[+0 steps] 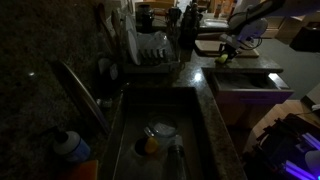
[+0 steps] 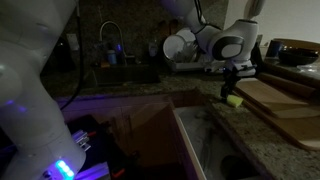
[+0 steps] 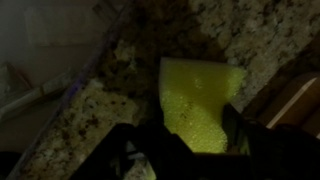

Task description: Put the sponge in the open drawer

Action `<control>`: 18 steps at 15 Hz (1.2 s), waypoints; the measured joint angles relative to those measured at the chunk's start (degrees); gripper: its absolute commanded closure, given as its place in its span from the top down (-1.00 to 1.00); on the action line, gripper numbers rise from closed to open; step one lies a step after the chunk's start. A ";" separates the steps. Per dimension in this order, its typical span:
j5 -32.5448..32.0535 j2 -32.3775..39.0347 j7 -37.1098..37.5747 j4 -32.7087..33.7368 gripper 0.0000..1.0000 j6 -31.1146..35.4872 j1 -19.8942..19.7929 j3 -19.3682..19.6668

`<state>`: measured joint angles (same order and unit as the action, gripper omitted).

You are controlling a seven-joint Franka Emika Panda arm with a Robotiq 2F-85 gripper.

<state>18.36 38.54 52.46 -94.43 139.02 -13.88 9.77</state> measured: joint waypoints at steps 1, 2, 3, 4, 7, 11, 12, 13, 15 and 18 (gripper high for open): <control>0.00 -0.12 0.03 0.06 -0.59 0.13 0.00 0.03; 0.00 -0.09 0.05 0.14 -0.75 0.17 0.07 0.02; 0.00 -0.11 0.05 0.15 -0.87 0.20 0.12 0.02; 0.00 -0.10 0.07 0.24 -0.96 0.23 0.19 0.01; 0.01 -0.10 0.09 0.26 -0.91 0.22 0.19 0.01; 0.01 -0.10 0.09 0.29 -0.93 0.22 0.19 0.01; 0.01 -0.10 0.09 0.31 -0.92 0.22 0.20 0.01; 0.01 -0.10 0.10 0.32 -0.91 0.22 0.19 0.01; -2.41 -1.47 1.95 -1.49 -0.92 2.38 1.81 2.19; -5.49 -7.59 4.94 -7.94 -0.65 9.97 5.36 6.41</control>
<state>12.87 30.95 57.39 -102.37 148.98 -8.52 16.18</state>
